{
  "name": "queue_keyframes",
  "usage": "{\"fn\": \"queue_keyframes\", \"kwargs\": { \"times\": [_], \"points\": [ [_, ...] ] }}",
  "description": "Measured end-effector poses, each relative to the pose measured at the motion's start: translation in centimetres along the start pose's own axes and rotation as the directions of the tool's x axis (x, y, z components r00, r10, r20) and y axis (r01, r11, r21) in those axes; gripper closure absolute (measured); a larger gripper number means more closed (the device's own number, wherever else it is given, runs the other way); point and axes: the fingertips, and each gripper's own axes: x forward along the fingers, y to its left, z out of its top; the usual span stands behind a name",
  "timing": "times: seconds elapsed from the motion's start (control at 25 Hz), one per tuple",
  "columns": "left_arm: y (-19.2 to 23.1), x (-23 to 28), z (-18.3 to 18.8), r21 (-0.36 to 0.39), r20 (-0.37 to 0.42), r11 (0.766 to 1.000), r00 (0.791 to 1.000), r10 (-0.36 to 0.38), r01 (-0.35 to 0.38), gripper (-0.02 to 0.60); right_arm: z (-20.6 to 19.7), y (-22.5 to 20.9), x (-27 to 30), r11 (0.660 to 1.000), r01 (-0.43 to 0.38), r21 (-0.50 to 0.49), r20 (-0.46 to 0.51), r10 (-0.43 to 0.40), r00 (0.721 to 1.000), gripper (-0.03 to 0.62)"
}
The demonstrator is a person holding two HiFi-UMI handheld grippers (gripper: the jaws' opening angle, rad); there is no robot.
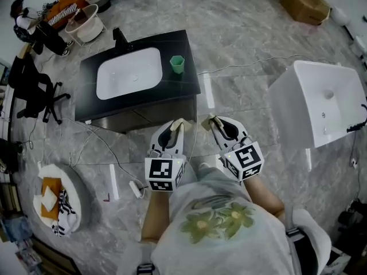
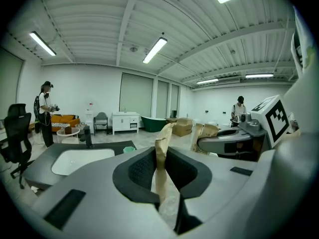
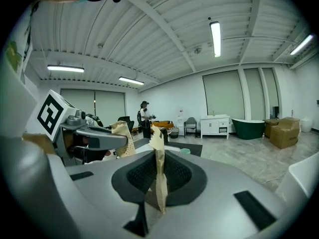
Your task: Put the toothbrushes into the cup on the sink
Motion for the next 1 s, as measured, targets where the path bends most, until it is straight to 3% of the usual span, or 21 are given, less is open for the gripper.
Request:
{"fn": "queue_keyframes", "kwargs": {
  "times": [0.24,0.4,1.0],
  "points": [
    [0.1,2.3,0.0,-0.032,-0.011,0.999,1.0,0.012,-0.012,0.511,-0.4,-1.6,1.2,0.998,-0.062,0.02,-0.004,0.063,0.998,0.539],
    [0.4,4.6,0.1,-0.014,-0.024,1.0,1.0,0.0,0.0,0.511,-0.6,-2.6,2.5,0.997,-0.075,0.022,-0.015,0.075,0.997,0.539],
    [6.8,12.2,2.8,-0.013,-0.024,1.0,1.0,-0.019,0.018,0.511,1.2,-7.1,9.0,0.999,0.006,0.044,-0.035,-0.004,0.999,0.539]
  ]
}}
